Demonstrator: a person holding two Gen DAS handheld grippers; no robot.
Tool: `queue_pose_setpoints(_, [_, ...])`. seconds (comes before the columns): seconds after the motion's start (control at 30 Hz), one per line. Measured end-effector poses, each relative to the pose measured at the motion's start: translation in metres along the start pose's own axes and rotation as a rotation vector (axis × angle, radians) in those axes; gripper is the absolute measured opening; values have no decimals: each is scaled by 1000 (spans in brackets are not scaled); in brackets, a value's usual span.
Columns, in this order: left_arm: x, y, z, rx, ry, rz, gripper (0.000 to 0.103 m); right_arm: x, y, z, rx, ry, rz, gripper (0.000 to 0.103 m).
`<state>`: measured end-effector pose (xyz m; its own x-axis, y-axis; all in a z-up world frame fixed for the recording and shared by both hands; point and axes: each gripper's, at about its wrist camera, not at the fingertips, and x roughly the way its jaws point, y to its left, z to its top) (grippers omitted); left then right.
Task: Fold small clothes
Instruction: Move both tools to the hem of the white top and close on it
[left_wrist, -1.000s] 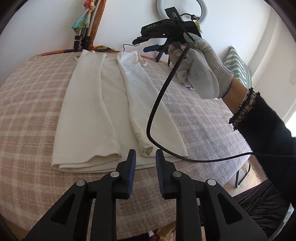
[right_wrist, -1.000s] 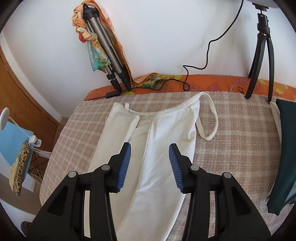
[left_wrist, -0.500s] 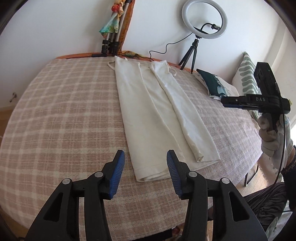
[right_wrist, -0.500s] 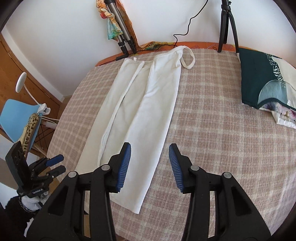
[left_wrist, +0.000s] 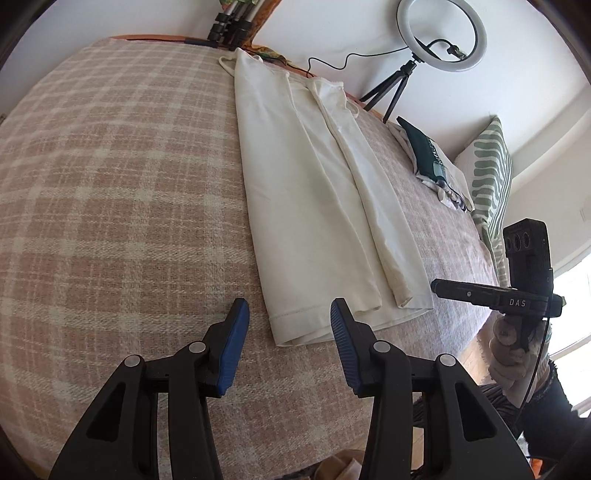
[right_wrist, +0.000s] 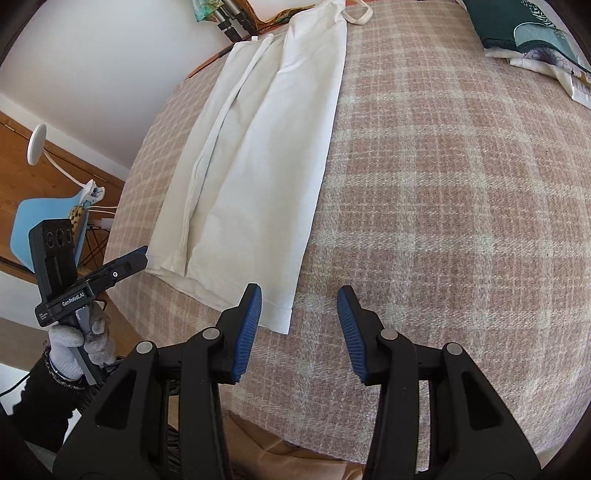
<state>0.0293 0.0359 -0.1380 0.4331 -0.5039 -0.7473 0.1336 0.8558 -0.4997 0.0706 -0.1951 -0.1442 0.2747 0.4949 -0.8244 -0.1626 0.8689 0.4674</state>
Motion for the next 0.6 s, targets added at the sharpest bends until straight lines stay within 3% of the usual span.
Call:
queue_pose_setpoints(0.07, [2,0,0,-3,2,-15,41,3,3,0,0,10,24,45])
queue_pose_setpoints(0.13, [4,-1,2,4,9,-18,31,5,8,0,-28,5,7,44])
queue_pose_setpoints(0.2, [8,-1,3,7,18,-11,16,6,12,1,-53,5,-13,32])
queue_pose_setpoints(0.27, [10,-1,5,16,21,-6,9,8,12,2,-53,13,-6,17])
queue_pose_setpoints(0.4, [9,1,7,14,14,-8,5,10,8,3,-41,10,18,7])
queue_pose_setpoints(0.6, [-7,-8,4,54,-42,-4,4,0,1,0,5,-9,63,5])
